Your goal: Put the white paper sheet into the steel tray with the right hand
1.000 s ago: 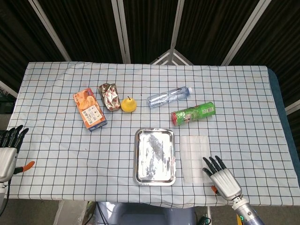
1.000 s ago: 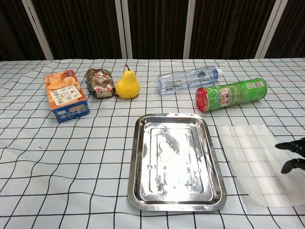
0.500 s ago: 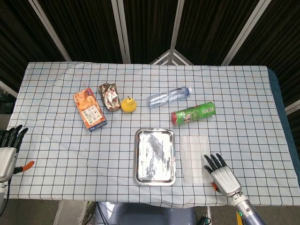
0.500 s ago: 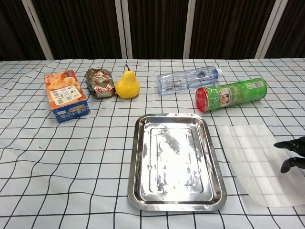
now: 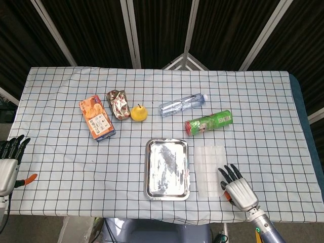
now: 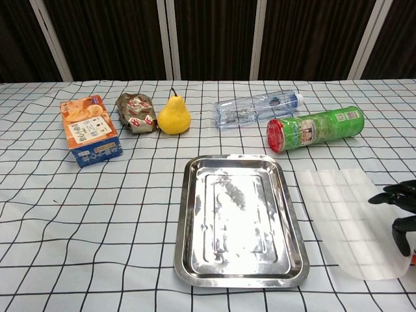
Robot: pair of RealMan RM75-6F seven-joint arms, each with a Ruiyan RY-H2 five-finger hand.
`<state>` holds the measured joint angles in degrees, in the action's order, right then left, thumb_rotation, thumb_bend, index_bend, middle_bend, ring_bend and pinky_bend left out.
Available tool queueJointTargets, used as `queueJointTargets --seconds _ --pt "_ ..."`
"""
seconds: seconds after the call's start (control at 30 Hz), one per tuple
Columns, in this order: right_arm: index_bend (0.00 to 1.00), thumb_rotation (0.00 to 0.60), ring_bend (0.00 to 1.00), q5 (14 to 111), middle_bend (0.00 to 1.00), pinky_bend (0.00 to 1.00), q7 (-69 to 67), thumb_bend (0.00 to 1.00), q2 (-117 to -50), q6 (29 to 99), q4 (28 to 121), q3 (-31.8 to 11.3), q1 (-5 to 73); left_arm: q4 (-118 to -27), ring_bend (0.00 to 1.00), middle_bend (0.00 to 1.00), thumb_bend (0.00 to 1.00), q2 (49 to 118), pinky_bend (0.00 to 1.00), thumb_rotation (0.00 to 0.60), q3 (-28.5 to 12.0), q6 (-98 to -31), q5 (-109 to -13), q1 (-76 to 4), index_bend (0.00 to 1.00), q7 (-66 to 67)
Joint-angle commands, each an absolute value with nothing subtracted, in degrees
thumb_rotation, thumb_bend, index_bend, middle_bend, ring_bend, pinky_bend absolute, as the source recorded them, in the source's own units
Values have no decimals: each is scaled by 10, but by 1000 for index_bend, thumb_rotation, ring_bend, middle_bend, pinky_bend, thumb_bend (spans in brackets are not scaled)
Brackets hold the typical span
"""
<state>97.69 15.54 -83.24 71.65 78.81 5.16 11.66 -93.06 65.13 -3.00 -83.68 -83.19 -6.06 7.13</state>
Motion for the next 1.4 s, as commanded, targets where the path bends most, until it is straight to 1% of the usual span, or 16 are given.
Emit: queueJointTargets --seconds 0.03,0.27,0.4,0.57,0.73,0.8,0.97,1.17,1.4 --pt "571 600 0 980 147 0 153 547 -832 721 788 54 117 -931 0 0 65 651 0 600 -30 -837 -832 -61 0 72" --pt "597 600 0 992 166 0 141 562 -826 739 803 54 119 -931 0 0 65 651 0 600 -30 -836 -831 -61 0 71" --pt "597 600 0 1004 165 0 134 564 -813 758 836 47 125 -931 0 0 65 651 0 600 -30 -836 -831 -61 0 71" --pt "597 600 0 1030 166 0 143 565 -788 781 915 26 142 -931 0 0 65 651 0 600 -30 -837 -831 -61 0 72" --pt "597 600 0 1053 166 0 163 566 -774 787 1001 3 163 -931 0 0 65 652 0 600 -30 -837 -832 -61 0 72" --pt "597 600 0 1057 166 0 171 568 -774 785 1021 -3 169 -930 0 0 65 652 0 600 -30 -837 -832 -61 0 72" --pt "597 600 0 1057 168 0 186 571 -795 771 1059 -32 193 -930 0 0 65 652 0 600 -29 -837 -834 -61 0 71" --pt "597 600 0 1026 171 0 196 573 -833 745 1088 -64 219 -927 0 0 65 652 0 600 -29 -835 -835 -63 0 70" --pt "598 600 0 1002 176 0 229 582 -880 727 1092 -88 242 -926 0 0 65 652 0 600 -28 -833 -837 -64 0 69"
